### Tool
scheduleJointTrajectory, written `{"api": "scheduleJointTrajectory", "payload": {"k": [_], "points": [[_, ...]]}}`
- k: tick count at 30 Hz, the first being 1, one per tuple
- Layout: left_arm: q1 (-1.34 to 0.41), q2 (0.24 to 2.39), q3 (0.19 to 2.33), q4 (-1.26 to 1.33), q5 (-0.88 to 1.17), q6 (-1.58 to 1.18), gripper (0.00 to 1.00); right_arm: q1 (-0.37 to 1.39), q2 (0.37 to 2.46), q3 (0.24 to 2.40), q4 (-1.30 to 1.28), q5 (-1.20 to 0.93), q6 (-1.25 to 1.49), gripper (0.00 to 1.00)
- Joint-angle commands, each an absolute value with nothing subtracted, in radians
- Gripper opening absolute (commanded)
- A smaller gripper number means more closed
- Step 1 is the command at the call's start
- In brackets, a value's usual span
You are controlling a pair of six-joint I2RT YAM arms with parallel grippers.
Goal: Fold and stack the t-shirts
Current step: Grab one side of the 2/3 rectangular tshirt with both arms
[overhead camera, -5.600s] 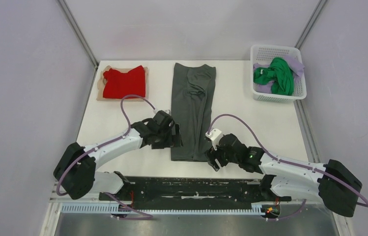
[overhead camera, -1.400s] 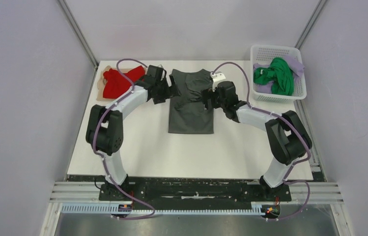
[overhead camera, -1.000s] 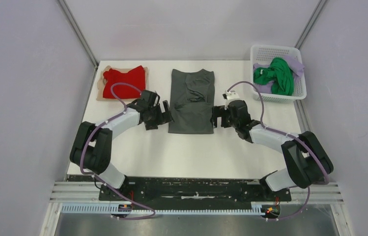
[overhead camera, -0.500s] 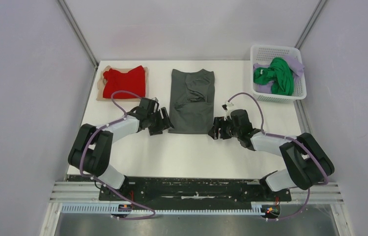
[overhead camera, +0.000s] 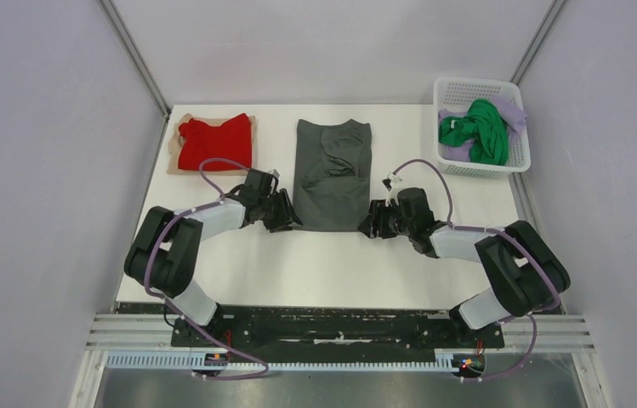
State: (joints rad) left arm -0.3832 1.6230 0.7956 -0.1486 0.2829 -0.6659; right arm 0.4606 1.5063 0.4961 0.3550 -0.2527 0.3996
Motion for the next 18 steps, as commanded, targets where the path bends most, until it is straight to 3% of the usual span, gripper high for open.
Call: {"api": "scheduleJointTrajectory", "payload": {"k": [1, 6, 9, 15, 18], "points": [[-0.396, 1.661, 0.792, -0.173, 0.297, -0.680, 0.43, 0.471, 1.544, 0.512, 0.318, -0.285, 0.400, 0.53], [-0.397, 1.669, 0.790, -0.184, 0.290, -0.672, 0.36, 0.480, 1.556, 0.515, 0.313, -0.276, 0.401, 0.50], [-0.398, 1.676, 0.788, -0.176, 0.279, -0.677, 0.02, 0.487, 1.562, 0.517, 0.312, -0.270, 0.401, 0.44], [-0.399, 1.644, 0.768, -0.118, 0.265, -0.684, 0.02, 0.495, 1.581, 0.523, 0.308, -0.247, 0.396, 0.32], [-0.399, 1.614, 0.746, -0.081, 0.267, -0.690, 0.02, 0.498, 1.584, 0.526, 0.310, -0.253, 0.406, 0.14]]}}
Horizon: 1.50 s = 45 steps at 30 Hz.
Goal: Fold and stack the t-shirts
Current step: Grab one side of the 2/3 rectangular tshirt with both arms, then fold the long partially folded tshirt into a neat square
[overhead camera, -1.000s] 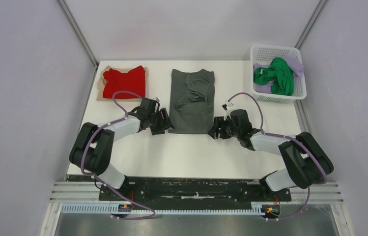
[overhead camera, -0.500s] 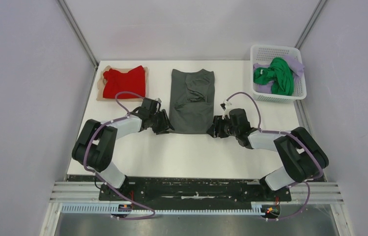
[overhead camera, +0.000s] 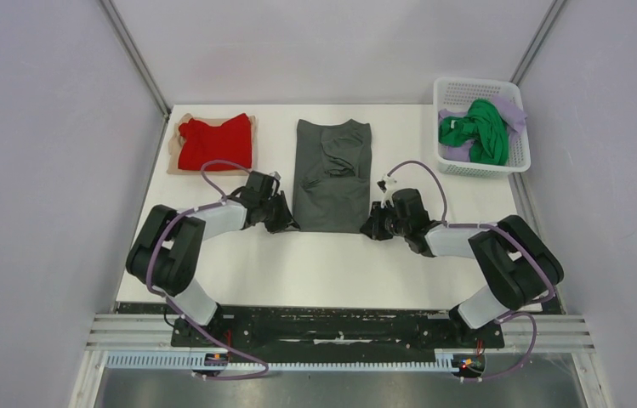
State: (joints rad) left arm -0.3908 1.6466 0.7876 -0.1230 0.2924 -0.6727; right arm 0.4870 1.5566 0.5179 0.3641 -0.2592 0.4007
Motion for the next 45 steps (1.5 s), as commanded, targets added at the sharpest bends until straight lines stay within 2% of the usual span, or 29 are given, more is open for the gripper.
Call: {"api": "scheduleJointTrajectory", "payload": {"k": [1, 2, 10, 20, 26, 31, 34, 45], "points": [[-0.400, 1.601, 0.731, -0.056, 0.275, -0.694, 0.02, 0.501, 1.577, 0.528, 0.309, -0.257, 0.405, 0.06], [-0.401, 1.585, 0.717, -0.039, 0.280, -0.700, 0.02, 0.503, 1.568, 0.528, 0.305, -0.262, 0.401, 0.00], [-0.419, 1.384, 0.561, -0.026, 0.304, -0.712, 0.02, 0.537, 1.400, 0.463, 0.190, -0.326, 0.312, 0.00], [-0.497, 0.721, 0.433, -0.283, 0.344, -0.857, 0.02, 0.651, 0.974, 0.442, -0.080, -0.415, 0.262, 0.00], [-0.499, 0.525, 0.496, -0.431, 0.339, -0.866, 0.02, 0.652, 0.819, 0.498, -0.130, -0.454, 0.251, 0.00], [-0.497, 0.541, 0.562, -0.470, 0.249, -0.835, 0.02, 0.650, 0.842, 0.569, -0.149, -0.375, 0.233, 0.00], [-0.497, 0.590, 0.561, -0.381, 0.227, -0.834, 0.02, 0.642, 0.877, 0.601, -0.125, -0.342, 0.217, 0.00], [-0.469, 0.978, 0.792, -0.299, 0.058, -0.711, 0.02, 0.526, 1.133, 0.779, -0.011, -0.352, 0.183, 0.00]]}}
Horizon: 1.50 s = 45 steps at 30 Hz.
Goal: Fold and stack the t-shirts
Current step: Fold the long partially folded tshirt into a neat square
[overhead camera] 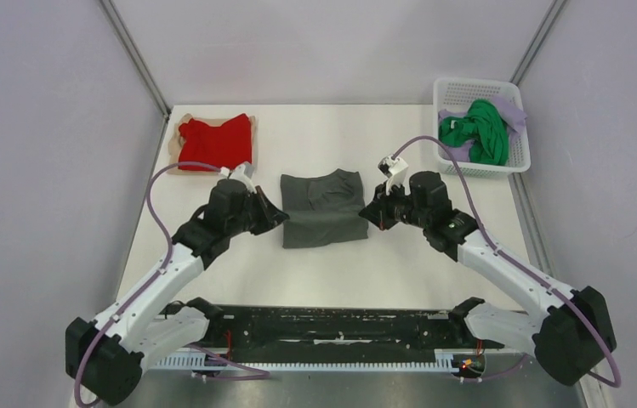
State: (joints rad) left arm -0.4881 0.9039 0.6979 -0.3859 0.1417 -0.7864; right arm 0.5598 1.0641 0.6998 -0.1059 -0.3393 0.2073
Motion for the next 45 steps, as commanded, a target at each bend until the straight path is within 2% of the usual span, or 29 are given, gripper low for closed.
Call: {"api": "scheduleJointTrajectory", "payload": {"k": [1, 11, 20, 29, 34, 35, 36, 37, 38, 39, 45], "points": [[-0.459, 1.008, 0.812, -0.288, 0.059, -0.704, 0.02, 0.518, 1.161, 0.796, -0.009, -0.355, 0.179, 0.00], [-0.345, 1.297, 0.958, -0.195, 0.053, -0.648, 0.02, 0.413, 1.459, 0.945, 0.121, -0.490, 0.203, 0.00], [-0.321, 1.482, 1.039, -0.101, 0.091, -0.639, 0.02, 0.345, 1.565, 0.965, 0.163, -0.486, 0.191, 0.00], [-0.302, 1.637, 1.125, -0.125, 0.063, -0.626, 0.02, 0.320, 1.736, 1.055, 0.187, -0.503, 0.196, 0.00], [-0.281, 1.737, 1.209, -0.171, 0.070, -0.611, 0.02, 0.316, 1.819, 1.109, 0.185, -0.485, 0.187, 0.08], [-0.276, 1.756, 1.220, -0.173, 0.078, -0.611, 0.02, 0.315, 1.834, 1.120, 0.185, -0.488, 0.187, 0.13], [-0.272, 1.769, 1.233, -0.174, 0.092, -0.611, 0.11, 0.313, 1.851, 1.131, 0.185, -0.485, 0.192, 0.26], [-0.269, 1.788, 1.251, -0.182, 0.110, -0.609, 0.41, 0.310, 1.864, 1.141, 0.187, -0.481, 0.203, 0.60], [-0.267, 1.801, 1.268, -0.195, 0.120, -0.605, 0.79, 0.306, 1.877, 1.150, 0.188, -0.475, 0.210, 0.87], [-0.267, 1.810, 1.289, -0.208, 0.125, -0.601, 0.99, 0.303, 1.885, 1.162, 0.190, -0.470, 0.211, 0.98], [-0.267, 1.802, 1.347, -0.215, 0.215, -0.576, 1.00, 0.299, 1.826, 1.145, 0.237, -0.485, 0.208, 0.98]]}}
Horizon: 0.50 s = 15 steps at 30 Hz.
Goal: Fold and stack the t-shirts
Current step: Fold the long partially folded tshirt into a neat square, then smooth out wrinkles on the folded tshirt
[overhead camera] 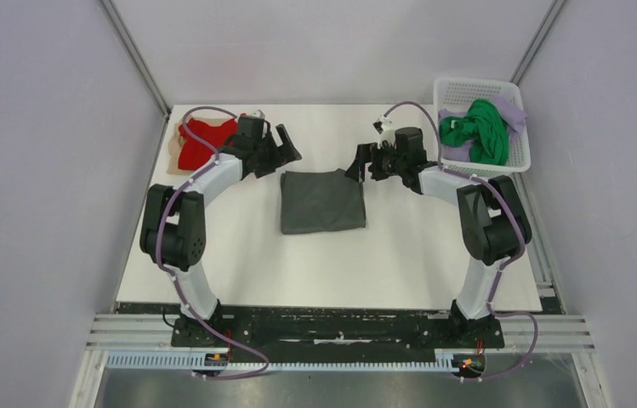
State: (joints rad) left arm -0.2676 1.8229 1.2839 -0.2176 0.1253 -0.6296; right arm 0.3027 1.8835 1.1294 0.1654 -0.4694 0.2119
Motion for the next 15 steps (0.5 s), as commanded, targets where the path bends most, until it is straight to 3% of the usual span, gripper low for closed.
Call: {"api": "scheduleJointTrajectory", "payload": {"k": [1, 8, 15], "points": [[-0.268, 1.797, 1.347, -0.211, 0.243, -0.577, 1.00, 0.299, 1.803, 1.118, 0.275, -0.507, 0.212, 0.98], [-0.283, 1.800, 1.283, -0.123, 0.393, -0.638, 1.00, 0.319, 1.753, 0.936, 0.672, -0.765, 0.434, 0.98], [-0.284, 1.924, 1.297, -0.117, 0.363, -0.686, 1.00, 0.340, 1.964, 1.015, 0.815, -0.735, 0.570, 0.98]]}}
